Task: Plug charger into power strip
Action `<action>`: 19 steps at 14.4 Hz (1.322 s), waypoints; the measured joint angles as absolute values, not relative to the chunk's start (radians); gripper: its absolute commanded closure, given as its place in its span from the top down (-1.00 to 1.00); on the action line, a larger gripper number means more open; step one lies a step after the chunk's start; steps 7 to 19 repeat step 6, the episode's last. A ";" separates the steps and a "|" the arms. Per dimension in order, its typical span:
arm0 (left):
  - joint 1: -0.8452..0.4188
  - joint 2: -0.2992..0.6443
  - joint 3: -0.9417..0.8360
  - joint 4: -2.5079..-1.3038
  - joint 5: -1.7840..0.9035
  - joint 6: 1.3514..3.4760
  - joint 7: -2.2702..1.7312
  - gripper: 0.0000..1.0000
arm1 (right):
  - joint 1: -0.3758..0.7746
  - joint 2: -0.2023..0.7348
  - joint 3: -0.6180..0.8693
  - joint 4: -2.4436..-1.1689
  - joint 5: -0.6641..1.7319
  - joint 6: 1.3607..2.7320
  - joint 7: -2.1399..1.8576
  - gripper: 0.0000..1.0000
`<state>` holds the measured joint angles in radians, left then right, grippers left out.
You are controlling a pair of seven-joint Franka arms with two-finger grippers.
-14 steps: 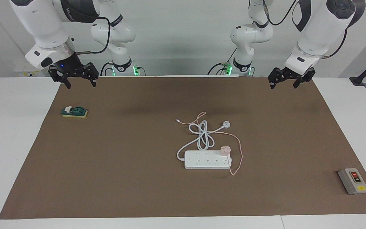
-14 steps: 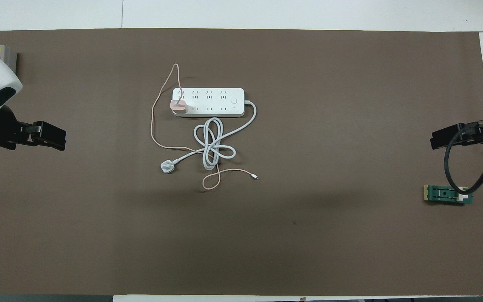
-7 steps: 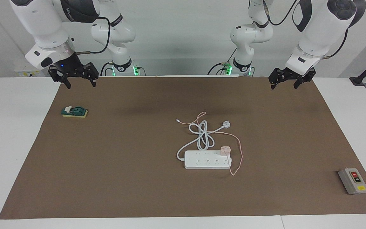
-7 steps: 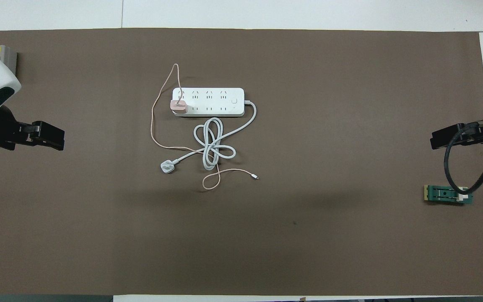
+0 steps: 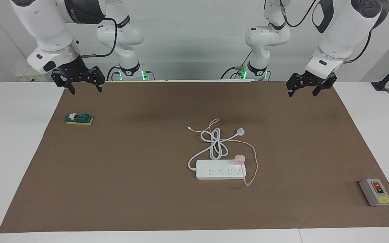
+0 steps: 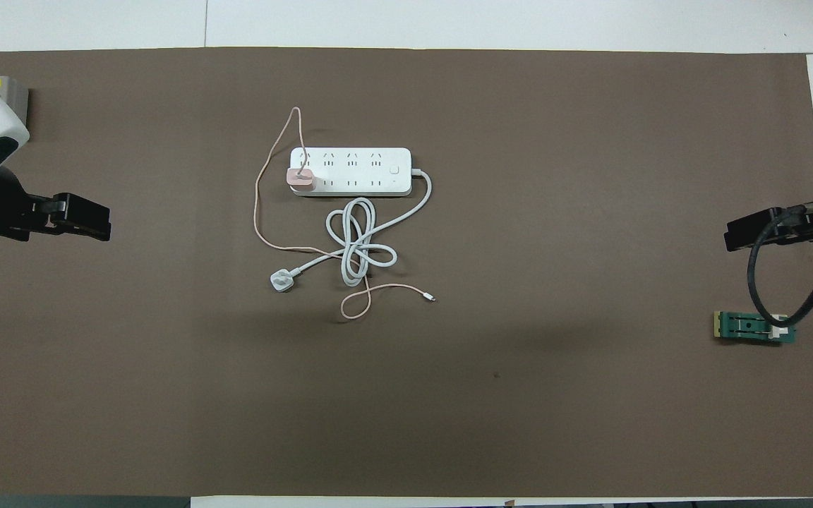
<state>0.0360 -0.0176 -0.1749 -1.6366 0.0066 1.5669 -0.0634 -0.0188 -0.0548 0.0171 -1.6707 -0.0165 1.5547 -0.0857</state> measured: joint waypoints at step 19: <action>0.044 -0.018 -0.158 -1.637 -0.014 1.584 -0.064 1.00 | -0.019 -0.055 0.017 -1.671 -0.017 1.555 -0.086 1.00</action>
